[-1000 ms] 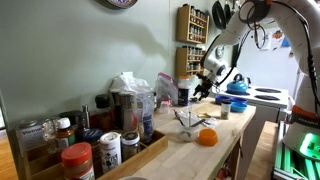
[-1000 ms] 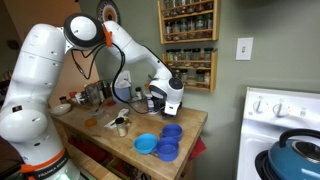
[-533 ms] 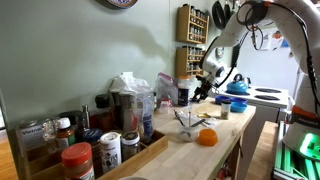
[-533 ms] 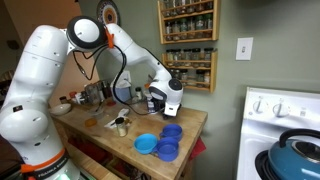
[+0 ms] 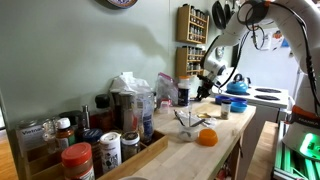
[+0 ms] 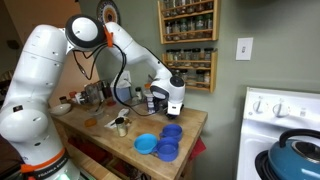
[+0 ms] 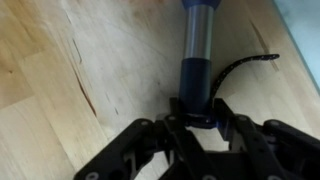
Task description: Place the flashlight upright on the table
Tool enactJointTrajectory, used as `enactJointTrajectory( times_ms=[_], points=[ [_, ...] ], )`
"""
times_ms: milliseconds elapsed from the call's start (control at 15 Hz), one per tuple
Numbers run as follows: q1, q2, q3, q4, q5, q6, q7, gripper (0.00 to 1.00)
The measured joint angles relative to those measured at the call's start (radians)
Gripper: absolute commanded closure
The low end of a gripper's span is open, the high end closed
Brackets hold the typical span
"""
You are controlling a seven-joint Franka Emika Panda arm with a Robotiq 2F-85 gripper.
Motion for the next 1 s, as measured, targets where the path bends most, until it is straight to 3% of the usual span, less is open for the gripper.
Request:
enactJointTrajectory(
  times_ms=[333, 600, 733, 1000],
  points=[
    [0.059, -0.072, -0.056, -0.053, -0.245, 0.104, 0.085, 0.87],
    [0.157, -0.168, -0.139, -0.154, -0.546, 0.171, 0.268, 0.87],
    [0.169, -0.228, -0.147, -0.201, -0.679, 0.178, 0.33, 0.87],
    [0.164, -0.38, -0.136, -0.299, -0.842, 0.144, 0.333, 0.87]
  ],
)
